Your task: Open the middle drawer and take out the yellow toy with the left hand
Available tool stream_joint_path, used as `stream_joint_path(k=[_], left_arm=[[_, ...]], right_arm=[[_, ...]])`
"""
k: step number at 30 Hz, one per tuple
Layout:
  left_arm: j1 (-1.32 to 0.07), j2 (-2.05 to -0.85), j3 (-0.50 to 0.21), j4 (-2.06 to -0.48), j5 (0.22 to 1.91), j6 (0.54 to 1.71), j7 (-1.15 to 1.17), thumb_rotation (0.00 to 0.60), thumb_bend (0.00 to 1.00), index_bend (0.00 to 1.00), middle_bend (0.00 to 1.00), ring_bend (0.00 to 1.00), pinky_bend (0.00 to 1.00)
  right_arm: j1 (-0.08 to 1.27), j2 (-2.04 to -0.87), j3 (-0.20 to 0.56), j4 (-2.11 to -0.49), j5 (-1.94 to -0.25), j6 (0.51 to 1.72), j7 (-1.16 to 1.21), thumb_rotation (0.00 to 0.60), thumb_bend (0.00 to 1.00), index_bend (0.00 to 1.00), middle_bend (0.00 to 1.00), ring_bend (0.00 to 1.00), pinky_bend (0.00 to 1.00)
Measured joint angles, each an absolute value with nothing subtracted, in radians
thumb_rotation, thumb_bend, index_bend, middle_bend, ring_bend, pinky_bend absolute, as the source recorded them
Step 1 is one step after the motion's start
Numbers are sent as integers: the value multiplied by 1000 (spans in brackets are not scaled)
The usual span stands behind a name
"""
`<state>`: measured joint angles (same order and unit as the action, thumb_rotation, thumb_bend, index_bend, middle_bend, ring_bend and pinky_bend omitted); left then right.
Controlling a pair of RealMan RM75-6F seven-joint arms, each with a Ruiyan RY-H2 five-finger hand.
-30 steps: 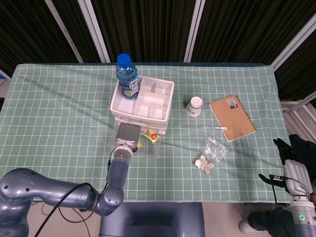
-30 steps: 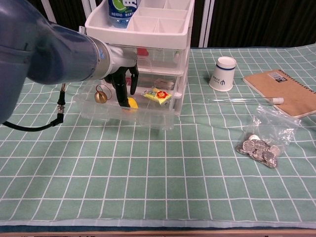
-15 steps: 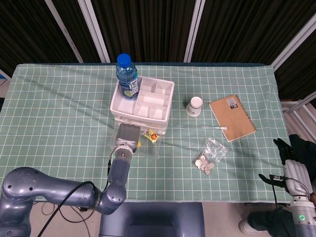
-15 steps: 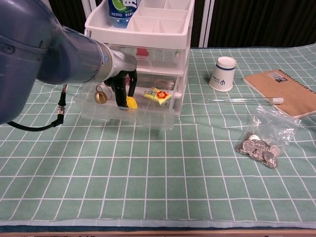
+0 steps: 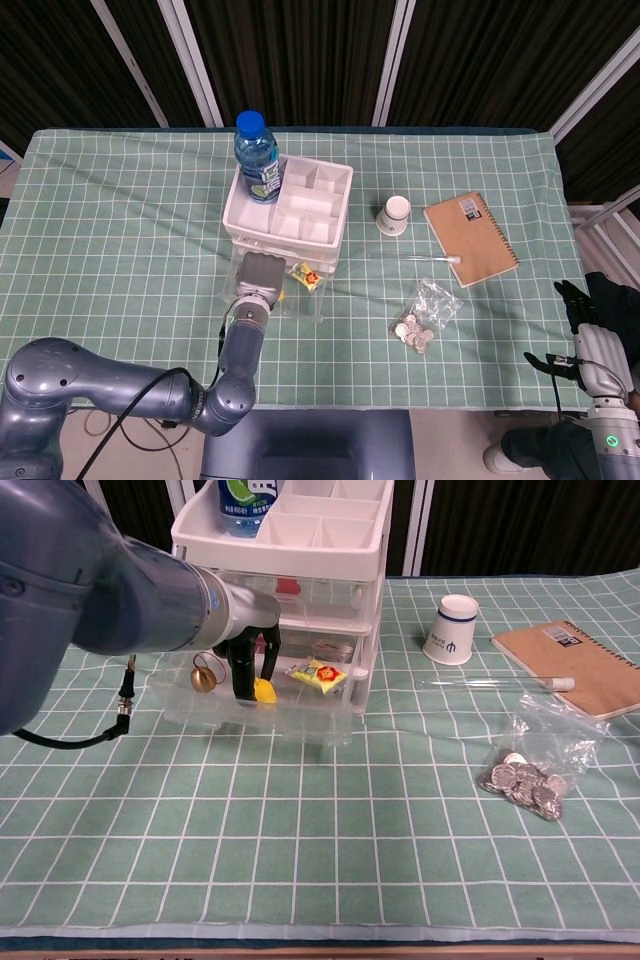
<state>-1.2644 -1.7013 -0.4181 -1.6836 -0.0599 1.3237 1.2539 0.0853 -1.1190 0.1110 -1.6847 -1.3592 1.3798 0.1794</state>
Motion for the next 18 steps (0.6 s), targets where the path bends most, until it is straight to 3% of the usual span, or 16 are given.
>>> stream_joint_path(k=[18], left_arm=[[-1260, -1631, -440, -1817, 2, 1369, 1215, 600, 323, 514, 1000, 1000, 1000]], right_arm=[[84, -1120, 110, -1680, -1363, 1383, 178, 600, 65, 0, 0, 0, 223]])
